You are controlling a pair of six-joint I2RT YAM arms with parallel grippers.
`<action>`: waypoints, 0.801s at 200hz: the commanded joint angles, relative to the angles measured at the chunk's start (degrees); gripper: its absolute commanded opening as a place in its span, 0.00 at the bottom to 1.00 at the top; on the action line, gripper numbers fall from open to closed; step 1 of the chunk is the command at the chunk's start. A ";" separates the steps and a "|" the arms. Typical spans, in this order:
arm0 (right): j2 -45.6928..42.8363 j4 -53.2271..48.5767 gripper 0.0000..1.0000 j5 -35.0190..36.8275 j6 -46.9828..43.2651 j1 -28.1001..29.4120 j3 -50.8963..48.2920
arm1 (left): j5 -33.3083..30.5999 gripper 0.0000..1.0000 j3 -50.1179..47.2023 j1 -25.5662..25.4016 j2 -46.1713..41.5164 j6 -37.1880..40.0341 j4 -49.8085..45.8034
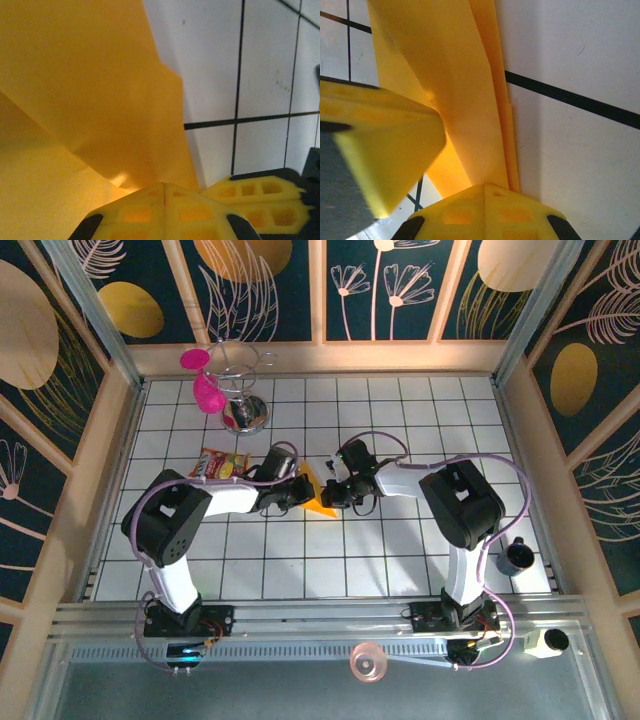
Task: Fold a paper plane with a square sheet of paper (pick it up from the middle)
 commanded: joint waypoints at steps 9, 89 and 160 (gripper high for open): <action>4.98 -5.45 0.00 4.56 1.00 0.25 -1.59 | 2.41 0.04 1.75 -0.26 2.30 1.07 1.22; 5.84 -7.45 0.00 7.20 0.33 0.23 -3.27 | -5.98 0.03 4.99 -0.04 4.32 1.10 -7.57; 6.48 -8.84 0.00 11.58 -0.70 0.25 -6.62 | -6.26 0.04 10.55 3.84 7.36 4.36 -10.38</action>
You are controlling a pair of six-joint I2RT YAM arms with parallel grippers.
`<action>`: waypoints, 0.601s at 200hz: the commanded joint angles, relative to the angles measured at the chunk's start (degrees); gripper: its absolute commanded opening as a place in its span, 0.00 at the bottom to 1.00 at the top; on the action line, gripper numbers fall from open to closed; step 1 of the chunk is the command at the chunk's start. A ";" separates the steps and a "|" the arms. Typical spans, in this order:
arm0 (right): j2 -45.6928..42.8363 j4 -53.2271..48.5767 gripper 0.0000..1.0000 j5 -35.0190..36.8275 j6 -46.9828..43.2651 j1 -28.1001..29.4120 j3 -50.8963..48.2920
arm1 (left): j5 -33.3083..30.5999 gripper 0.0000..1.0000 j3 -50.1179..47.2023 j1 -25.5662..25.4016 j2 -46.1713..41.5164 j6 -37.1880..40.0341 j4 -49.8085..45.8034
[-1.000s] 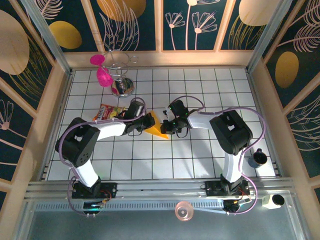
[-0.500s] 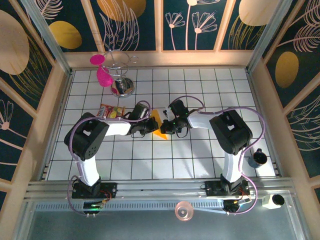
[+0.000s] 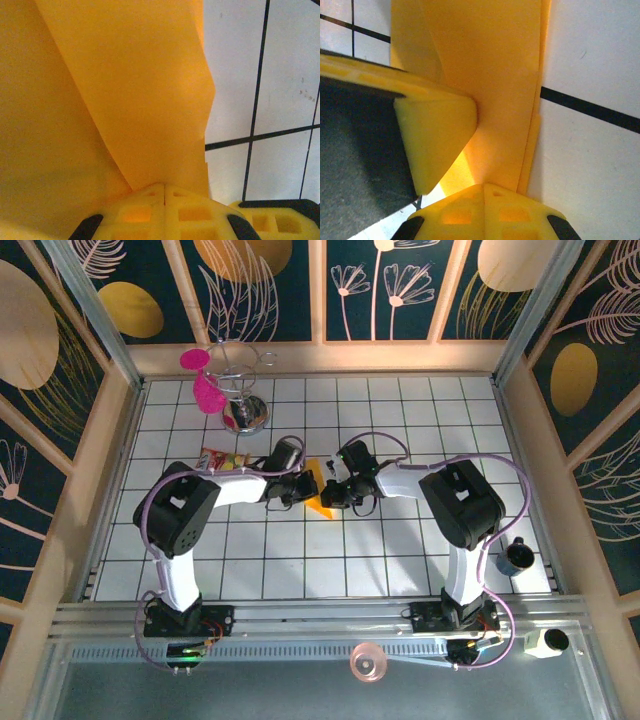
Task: Fold a paper plane with a square sheet of paper (pick it up from the middle)
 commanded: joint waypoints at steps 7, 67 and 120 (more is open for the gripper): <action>6.38 -10.79 0.00 11.74 -1.05 0.35 -5.39 | -4.19 0.04 3.23 4.18 3.08 3.44 -2.55; 6.78 -10.90 0.00 12.28 -1.59 0.27 -6.55 | -2.44 0.06 9.76 8.85 7.88 9.21 -5.48; 5.48 -10.53 0.00 12.50 -1.38 -0.08 -8.83 | -4.97 0.06 14.11 11.45 9.65 12.71 -7.54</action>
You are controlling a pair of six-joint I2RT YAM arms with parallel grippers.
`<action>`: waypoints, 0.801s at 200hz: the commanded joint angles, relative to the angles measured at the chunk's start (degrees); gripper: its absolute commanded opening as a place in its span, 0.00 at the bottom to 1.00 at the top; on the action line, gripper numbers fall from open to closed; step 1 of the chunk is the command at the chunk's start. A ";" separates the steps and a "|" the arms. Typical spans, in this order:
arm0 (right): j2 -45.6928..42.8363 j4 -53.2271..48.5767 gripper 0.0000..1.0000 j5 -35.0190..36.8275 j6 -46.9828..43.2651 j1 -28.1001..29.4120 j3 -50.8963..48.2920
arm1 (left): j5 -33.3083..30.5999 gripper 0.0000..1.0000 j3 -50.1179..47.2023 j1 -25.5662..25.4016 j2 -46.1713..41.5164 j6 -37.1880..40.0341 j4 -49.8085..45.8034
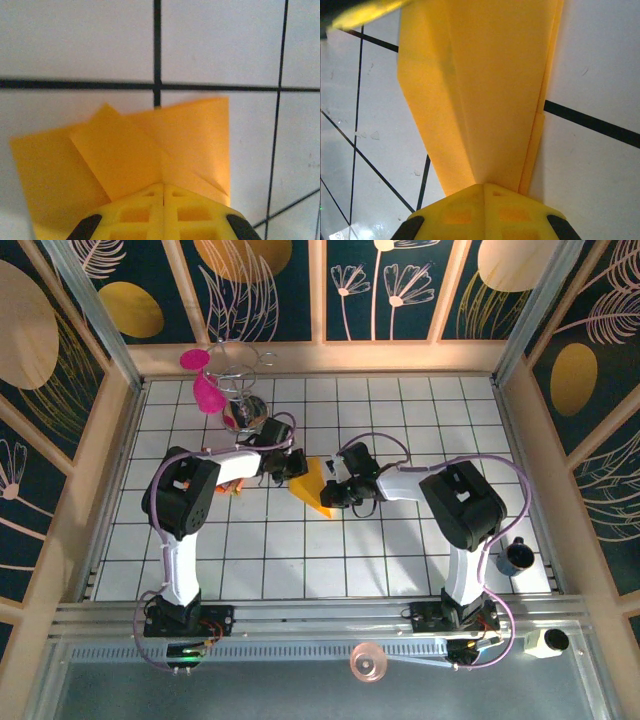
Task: Fold a paper plane with a square sheet of paper (pick it up from the middle)
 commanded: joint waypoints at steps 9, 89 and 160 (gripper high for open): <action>5.80 -15.17 0.00 11.40 -1.03 -0.19 -6.71 | -7.34 0.06 1.98 3.34 1.95 3.21 -0.98; 2.70 -14.19 0.00 9.64 -1.43 -0.90 -9.85 | -6.99 0.07 6.04 4.31 2.91 4.88 -1.63; 0.75 -11.36 0.00 3.32 -1.84 -1.20 -8.60 | -3.32 0.08 -7.36 1.51 -12.08 -2.30 7.72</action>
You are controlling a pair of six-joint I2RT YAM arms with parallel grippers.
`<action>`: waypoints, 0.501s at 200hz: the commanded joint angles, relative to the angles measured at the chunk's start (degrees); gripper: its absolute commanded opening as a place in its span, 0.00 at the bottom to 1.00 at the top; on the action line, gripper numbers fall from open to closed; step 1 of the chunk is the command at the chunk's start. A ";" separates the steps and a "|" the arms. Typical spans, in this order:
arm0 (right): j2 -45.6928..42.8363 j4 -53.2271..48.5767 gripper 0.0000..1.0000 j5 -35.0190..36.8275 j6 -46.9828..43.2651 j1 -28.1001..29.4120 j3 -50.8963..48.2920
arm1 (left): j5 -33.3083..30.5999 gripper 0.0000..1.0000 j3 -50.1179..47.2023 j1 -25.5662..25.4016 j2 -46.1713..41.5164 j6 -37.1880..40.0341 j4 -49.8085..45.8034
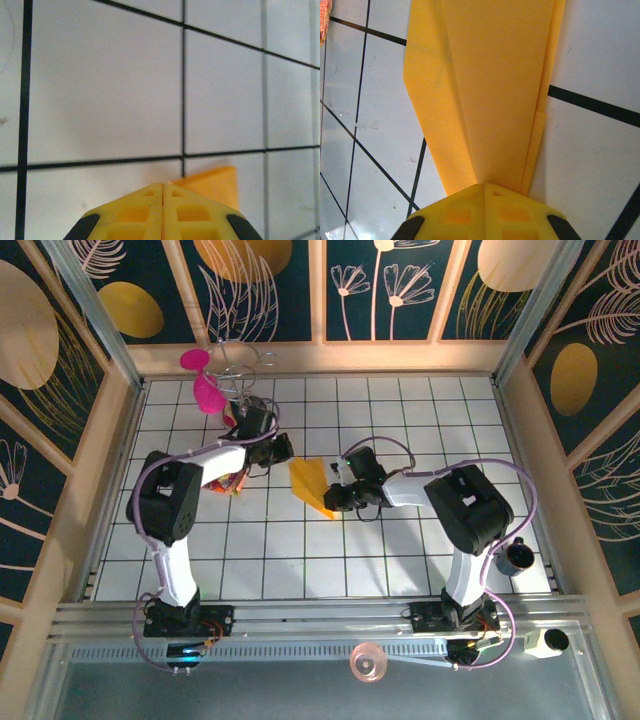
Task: Fold a paper plane with a square sheet of paper (pick it up from the middle)
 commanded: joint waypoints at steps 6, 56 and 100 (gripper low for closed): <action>3.50 -15.61 0.00 3.29 -1.57 -0.57 -3.81 | 1.90 0.08 -6.11 -2.34 -5.31 -4.34 5.94; 2.09 -13.45 0.00 -1.24 -1.28 -1.29 -2.54 | 5.41 0.07 -7.02 -7.53 -1.34 -7.66 9.56; 1.75 -12.50 0.00 -3.31 -1.47 -2.06 -1.72 | 6.94 0.05 -5.33 -7.49 3.35 -8.67 9.81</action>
